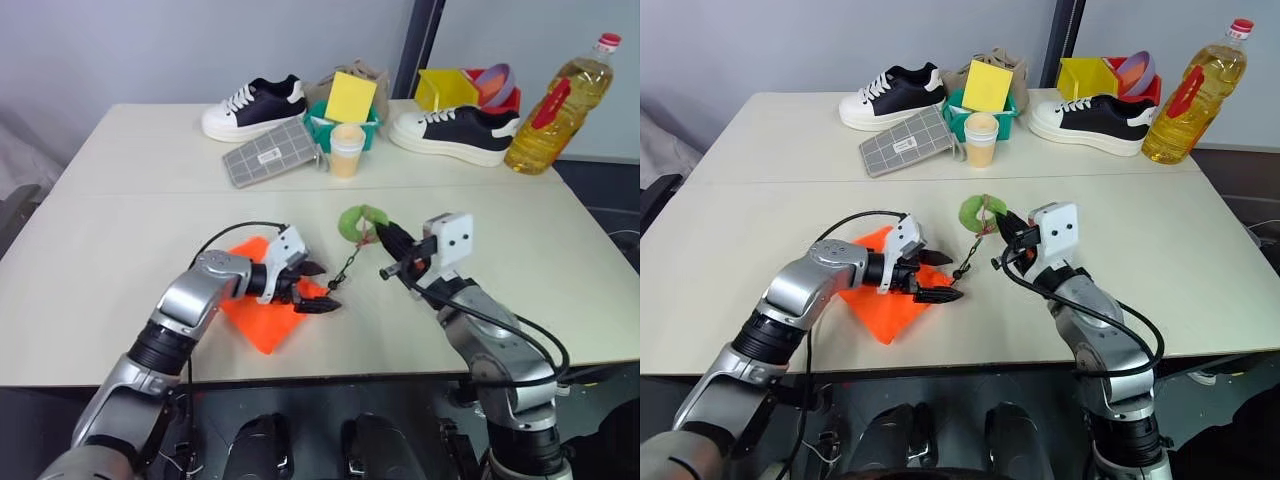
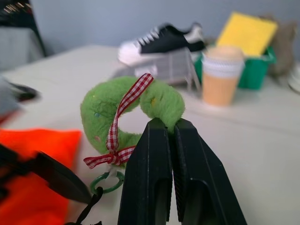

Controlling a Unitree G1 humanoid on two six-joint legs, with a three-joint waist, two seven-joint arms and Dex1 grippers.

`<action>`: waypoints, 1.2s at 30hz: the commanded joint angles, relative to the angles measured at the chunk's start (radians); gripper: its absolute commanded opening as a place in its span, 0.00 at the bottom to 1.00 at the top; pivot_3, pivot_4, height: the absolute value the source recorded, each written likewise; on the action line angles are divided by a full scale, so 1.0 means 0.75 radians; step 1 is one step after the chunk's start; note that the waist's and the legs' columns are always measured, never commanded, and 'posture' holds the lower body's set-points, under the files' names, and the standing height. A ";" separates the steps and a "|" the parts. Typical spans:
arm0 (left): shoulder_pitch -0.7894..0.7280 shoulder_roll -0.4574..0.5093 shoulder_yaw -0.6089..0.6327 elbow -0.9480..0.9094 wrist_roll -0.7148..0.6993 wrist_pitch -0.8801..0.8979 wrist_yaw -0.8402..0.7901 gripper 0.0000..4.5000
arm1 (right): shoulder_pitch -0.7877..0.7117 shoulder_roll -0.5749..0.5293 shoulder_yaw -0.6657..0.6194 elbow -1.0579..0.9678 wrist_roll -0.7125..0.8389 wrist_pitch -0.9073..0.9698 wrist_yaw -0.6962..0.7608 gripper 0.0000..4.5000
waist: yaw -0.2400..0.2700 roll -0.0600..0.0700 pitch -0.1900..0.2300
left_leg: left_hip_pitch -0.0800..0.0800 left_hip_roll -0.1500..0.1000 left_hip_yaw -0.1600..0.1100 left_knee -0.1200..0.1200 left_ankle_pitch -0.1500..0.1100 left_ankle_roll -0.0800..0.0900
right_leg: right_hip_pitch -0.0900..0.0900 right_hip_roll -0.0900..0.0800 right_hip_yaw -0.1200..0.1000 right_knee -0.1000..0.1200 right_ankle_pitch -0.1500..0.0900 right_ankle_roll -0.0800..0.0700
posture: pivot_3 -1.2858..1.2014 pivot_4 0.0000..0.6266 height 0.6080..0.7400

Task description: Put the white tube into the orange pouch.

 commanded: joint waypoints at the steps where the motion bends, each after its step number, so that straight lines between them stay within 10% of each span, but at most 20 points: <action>1: -0.018 0.000 0.008 -0.044 -0.029 0.049 -0.001 0.99 | -0.013 0.005 0.006 -0.076 0.032 -0.032 0.017 0.00 | 0.000 0.000 0.000 | 0.000 0.000 0.000 0.000 0.000 0.000 | 0.000 0.000 0.000 0.000 0.000 0.000 | 0.52 0.24 1.00; 36: -0.321 -0.076 0.009 0.665 -0.039 -0.269 -0.621 0.99 | -0.009 -0.006 0.042 -0.115 0.067 -0.051 0.051 0.00 | 0.000 0.000 0.000 | -0.018 -0.001 0.000 0.005 0.003 0.005 | -0.018 0.002 -0.001 0.003 0.003 0.004 | 0.52 0.24 1.00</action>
